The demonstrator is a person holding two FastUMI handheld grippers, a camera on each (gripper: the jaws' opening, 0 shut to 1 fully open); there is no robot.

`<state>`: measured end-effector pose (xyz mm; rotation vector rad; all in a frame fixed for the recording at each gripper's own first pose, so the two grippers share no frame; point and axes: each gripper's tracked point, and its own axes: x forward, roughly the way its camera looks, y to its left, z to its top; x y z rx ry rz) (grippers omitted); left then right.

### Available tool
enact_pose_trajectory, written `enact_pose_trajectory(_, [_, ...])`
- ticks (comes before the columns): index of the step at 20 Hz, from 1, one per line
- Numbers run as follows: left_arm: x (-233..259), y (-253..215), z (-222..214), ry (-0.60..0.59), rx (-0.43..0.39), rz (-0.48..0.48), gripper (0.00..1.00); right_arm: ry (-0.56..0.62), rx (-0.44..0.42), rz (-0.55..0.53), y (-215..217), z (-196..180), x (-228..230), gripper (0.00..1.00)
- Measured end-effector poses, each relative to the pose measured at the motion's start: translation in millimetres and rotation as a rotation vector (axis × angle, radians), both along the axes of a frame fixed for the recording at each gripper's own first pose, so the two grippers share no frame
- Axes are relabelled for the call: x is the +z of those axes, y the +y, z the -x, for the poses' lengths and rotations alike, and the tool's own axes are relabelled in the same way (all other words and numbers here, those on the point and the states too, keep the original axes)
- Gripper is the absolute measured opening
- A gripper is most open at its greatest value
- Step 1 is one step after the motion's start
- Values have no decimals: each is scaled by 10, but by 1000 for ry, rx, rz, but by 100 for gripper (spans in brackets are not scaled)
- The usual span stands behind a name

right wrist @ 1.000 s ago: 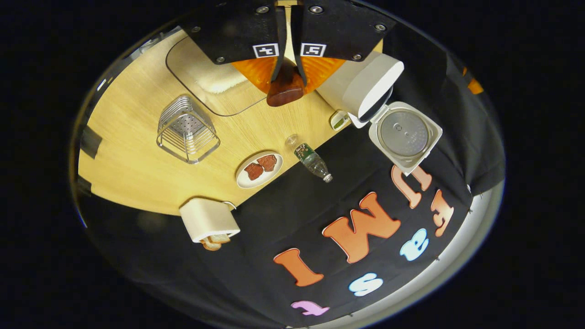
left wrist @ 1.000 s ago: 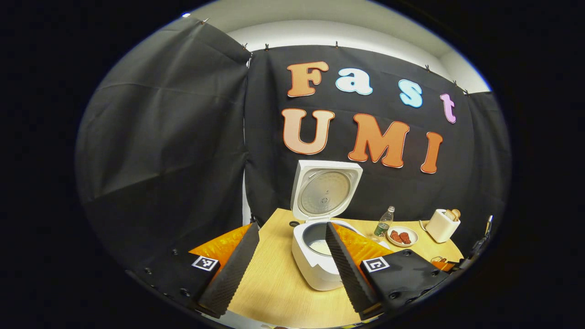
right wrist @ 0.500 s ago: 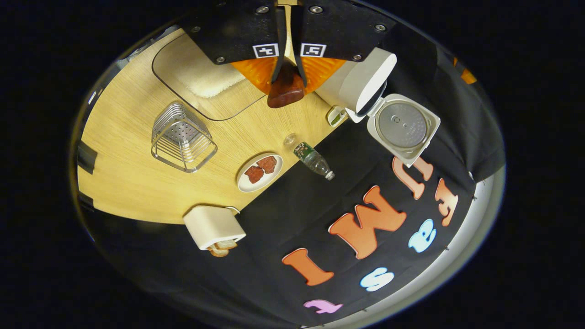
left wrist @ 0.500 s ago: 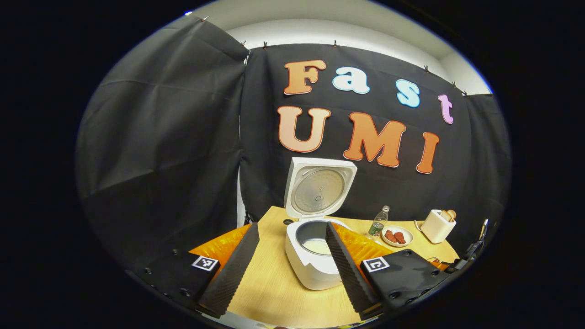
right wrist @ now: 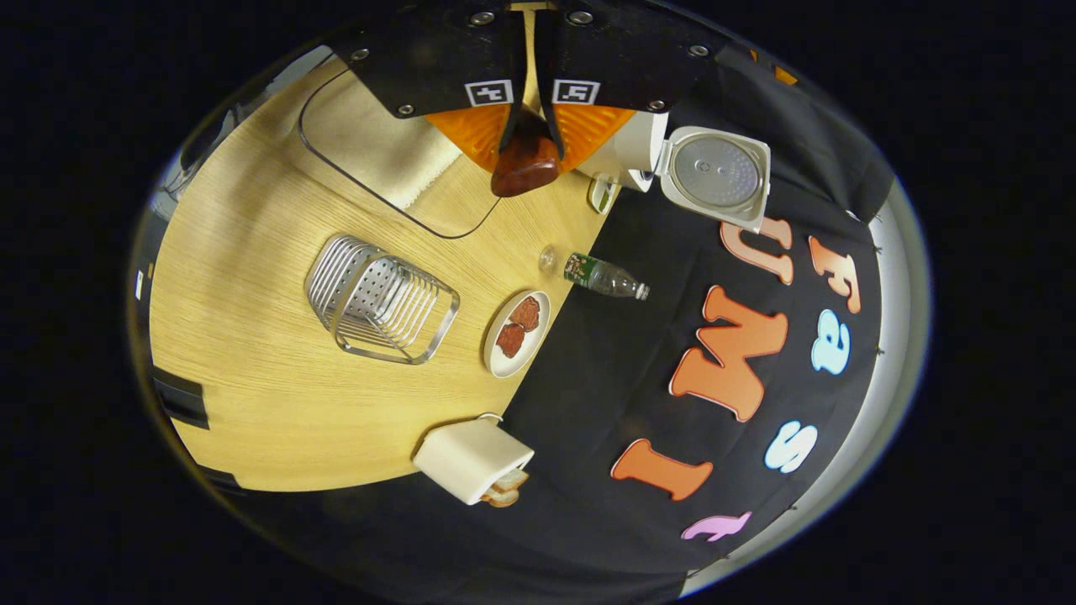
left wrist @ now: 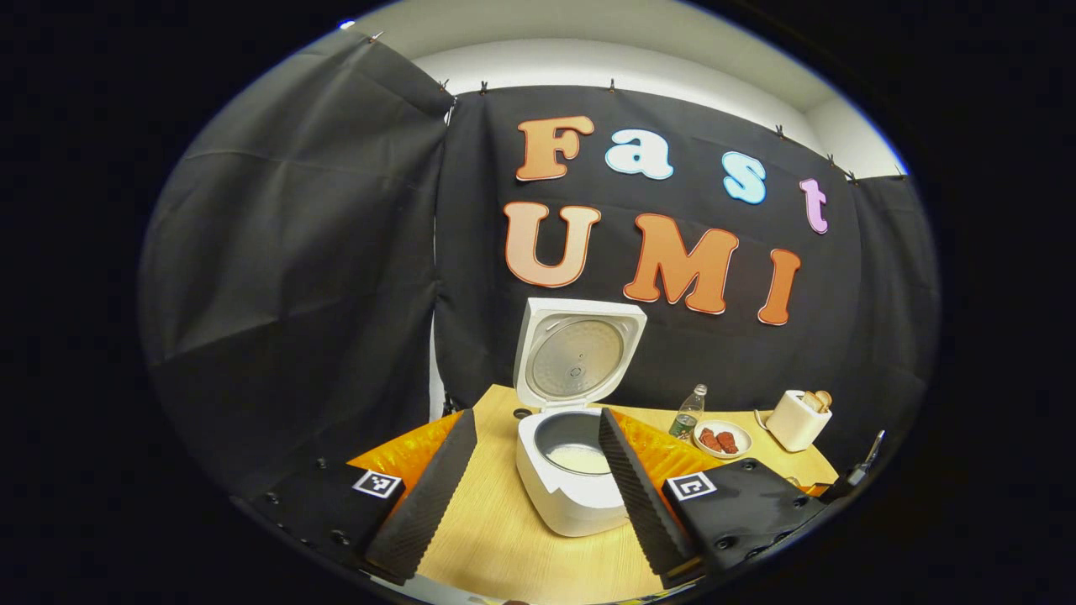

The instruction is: Close the left gripper, press the button to open the rice cooker; take a wooden spoon from the chopstick holder with the right hand, scoop a spoonful of rice and pour it into the rice cooker, then put the wooden spoon back into the chopstick holder.

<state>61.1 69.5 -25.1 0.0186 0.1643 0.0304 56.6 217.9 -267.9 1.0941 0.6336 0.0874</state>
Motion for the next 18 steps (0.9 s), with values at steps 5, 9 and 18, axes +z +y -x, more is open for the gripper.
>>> enact_pose_trajectory(5, [61, -28, -4, -18, -3, -1, 99, 31, -70, -127, -245, -37, 86, 3])
enact_pose_trajectory(9, [91, -59, -35, -24, -8, -13, 99, 26, -101, -203, -300, -123, 332, 3])
enact_pose_trajectory(18, [101, -159, -198, -36, -27, -2, 100, -32, -73, -342, 61, -512, 1124, 3])
